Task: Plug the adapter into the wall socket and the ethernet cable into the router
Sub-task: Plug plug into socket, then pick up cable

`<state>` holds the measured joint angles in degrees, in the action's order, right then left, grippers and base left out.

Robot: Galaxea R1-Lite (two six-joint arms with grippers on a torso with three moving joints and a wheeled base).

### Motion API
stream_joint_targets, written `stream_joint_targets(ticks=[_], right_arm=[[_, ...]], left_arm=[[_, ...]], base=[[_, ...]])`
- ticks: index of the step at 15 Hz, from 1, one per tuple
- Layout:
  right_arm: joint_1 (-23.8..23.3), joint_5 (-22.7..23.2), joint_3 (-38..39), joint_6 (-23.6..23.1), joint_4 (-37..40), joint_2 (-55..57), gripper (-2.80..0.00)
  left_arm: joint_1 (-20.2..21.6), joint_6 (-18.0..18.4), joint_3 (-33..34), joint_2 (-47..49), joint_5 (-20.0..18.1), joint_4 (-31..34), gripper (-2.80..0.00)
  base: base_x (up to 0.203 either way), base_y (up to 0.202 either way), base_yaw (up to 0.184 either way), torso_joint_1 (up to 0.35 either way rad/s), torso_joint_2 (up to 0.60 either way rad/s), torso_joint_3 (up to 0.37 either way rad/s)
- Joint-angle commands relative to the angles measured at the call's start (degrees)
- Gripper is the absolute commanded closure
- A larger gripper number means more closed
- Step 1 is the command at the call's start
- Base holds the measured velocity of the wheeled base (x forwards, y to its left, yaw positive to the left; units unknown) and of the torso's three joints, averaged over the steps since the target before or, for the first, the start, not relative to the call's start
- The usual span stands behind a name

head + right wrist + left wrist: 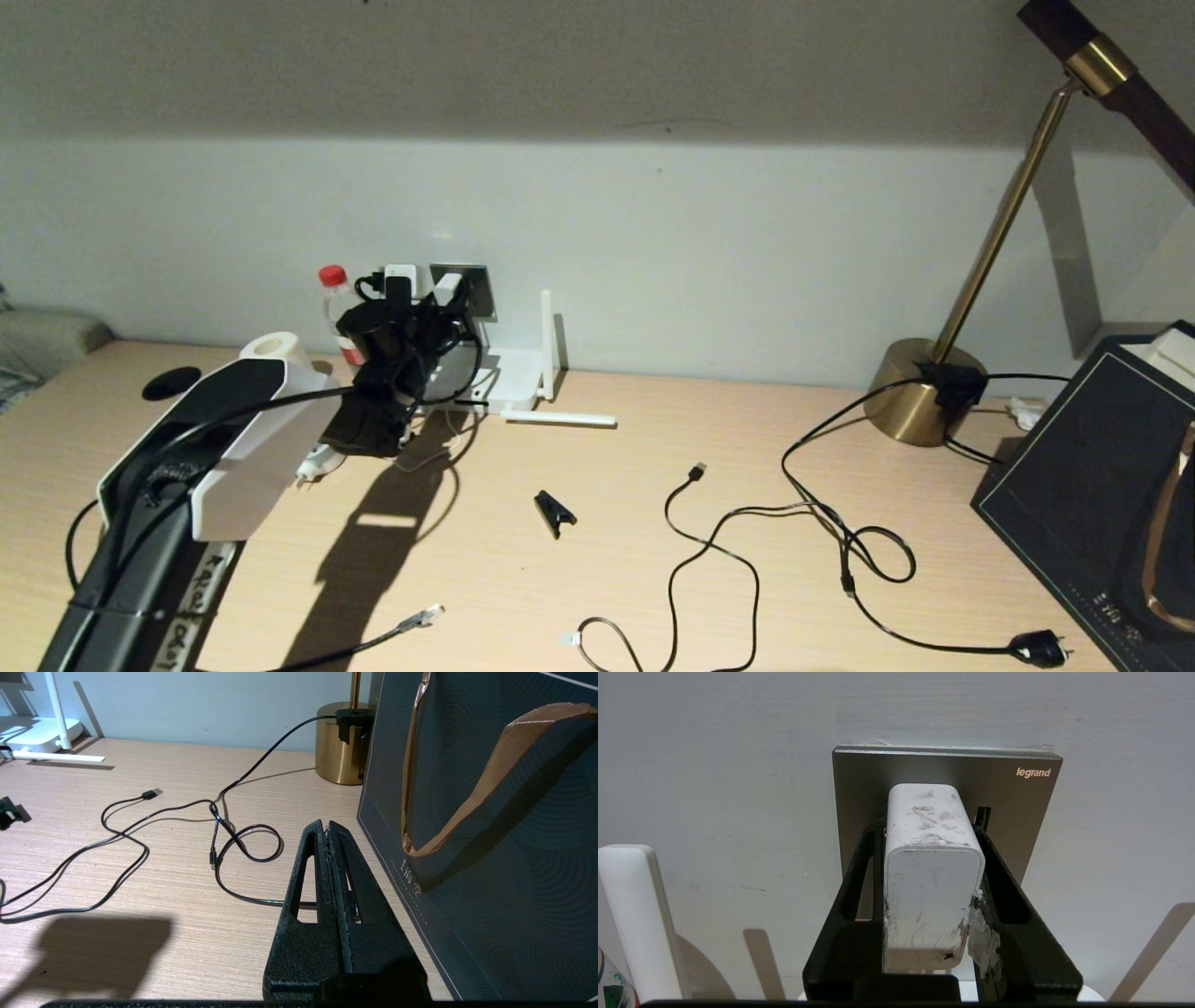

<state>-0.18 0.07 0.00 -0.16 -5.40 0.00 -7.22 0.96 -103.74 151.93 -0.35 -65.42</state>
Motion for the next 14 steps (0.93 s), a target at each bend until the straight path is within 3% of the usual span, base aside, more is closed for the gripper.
stream_joint_targets(ticks=[1, 2, 3, 8, 14], right_arm=[[0.0, 0.0, 2.0, 0.0, 0.0, 0.1, 0.0], [0.0, 0.0, 2.0, 0.0, 0.0, 0.1, 0.0], [0.0, 0.0, 2.0, 0.0, 0.0, 0.1, 0.0], [0.0, 0.0, 2.0, 0.0, 0.0, 0.1, 0.0], [0.0, 0.0, 2.0, 0.0, 0.0, 0.1, 0.0]], left_arm=[[0.0, 0.0, 0.1, 0.1, 0.0, -0.5, 0.0], [0.0, 0.0, 0.2, 0.0, 0.0, -0.6, 0.0], [0.0, 0.0, 0.2, -0.2, 0.0, -0.8, -2.8], [0.0, 0.0, 2.0, -1.5, 0.6, -4.0, -2.8], [0.0, 0.0, 17.5, -10.7, 0.3, -8.9, -2.8]], base=[[0.0, 0.0, 0.0, 0.0, 0.0, 0.0], [0.0, 0.0, 0.0, 0.0, 0.0, 0.0], [0.0, 0.0, 0.0, 0.0, 0.0, 0.0], [0.0, 0.0, 0.0, 0.0, 0.0, 0.0], [0.0, 0.0, 0.0, 0.0, 0.0, 0.0]])
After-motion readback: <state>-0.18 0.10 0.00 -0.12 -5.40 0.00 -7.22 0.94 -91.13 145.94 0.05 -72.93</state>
